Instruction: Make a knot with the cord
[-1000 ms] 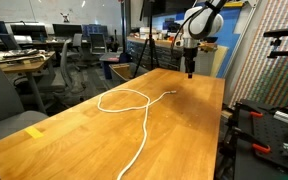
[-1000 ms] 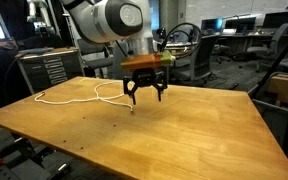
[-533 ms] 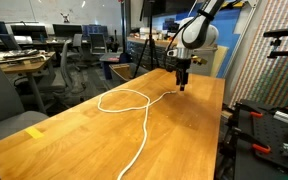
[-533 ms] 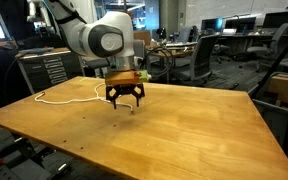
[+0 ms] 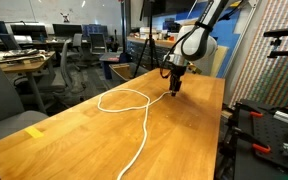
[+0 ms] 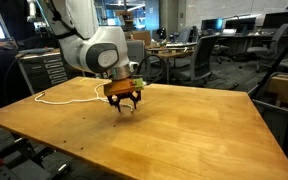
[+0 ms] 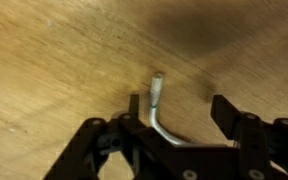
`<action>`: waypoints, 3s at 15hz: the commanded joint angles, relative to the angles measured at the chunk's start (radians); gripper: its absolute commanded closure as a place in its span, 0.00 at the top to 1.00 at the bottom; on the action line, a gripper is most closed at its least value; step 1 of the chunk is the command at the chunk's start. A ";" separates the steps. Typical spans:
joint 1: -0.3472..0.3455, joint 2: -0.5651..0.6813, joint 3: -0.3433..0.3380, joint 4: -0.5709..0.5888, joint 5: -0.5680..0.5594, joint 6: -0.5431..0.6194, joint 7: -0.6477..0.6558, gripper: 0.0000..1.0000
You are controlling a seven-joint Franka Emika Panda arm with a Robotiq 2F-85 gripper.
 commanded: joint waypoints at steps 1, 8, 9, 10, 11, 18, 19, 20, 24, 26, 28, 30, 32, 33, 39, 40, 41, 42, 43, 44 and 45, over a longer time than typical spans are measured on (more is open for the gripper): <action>0.032 0.014 -0.048 0.014 -0.073 0.040 0.068 0.44; 0.085 0.019 -0.137 0.036 -0.199 0.030 0.160 0.33; 0.086 0.022 -0.144 0.040 -0.205 0.026 0.171 0.35; 0.088 0.026 -0.156 0.045 -0.214 0.021 0.186 0.27; 0.084 0.026 -0.163 0.049 -0.220 0.017 0.196 0.26; -0.044 0.006 -0.091 0.103 -0.151 -0.080 0.197 0.32; -0.043 0.006 -0.093 0.106 -0.160 -0.074 0.194 0.36; -0.039 0.006 -0.098 0.110 -0.172 -0.077 0.190 0.42; 0.004 0.012 -0.118 0.105 -0.224 -0.048 0.193 0.73; 0.024 0.015 -0.118 0.100 -0.252 -0.043 0.188 0.89; 0.051 0.018 -0.126 0.101 -0.288 -0.044 0.185 1.00; 0.070 0.023 -0.127 0.105 -0.314 -0.053 0.183 1.00; 0.079 0.033 -0.117 0.112 -0.326 -0.074 0.177 0.98; 0.080 0.046 -0.109 0.124 -0.319 -0.100 0.177 0.75; 0.116 0.085 -0.133 0.157 -0.339 -0.158 0.188 0.38; 0.117 0.086 -0.135 0.160 -0.342 -0.158 0.189 0.32; 0.116 0.085 -0.138 0.163 -0.348 -0.159 0.189 0.23; 0.116 0.085 -0.140 0.166 -0.354 -0.160 0.190 0.17; 0.116 0.085 -0.140 0.170 -0.356 -0.162 0.190 0.10; 0.116 0.085 -0.143 0.173 -0.358 -0.162 0.192 0.05; 0.113 0.084 -0.141 0.175 -0.355 -0.165 0.192 0.03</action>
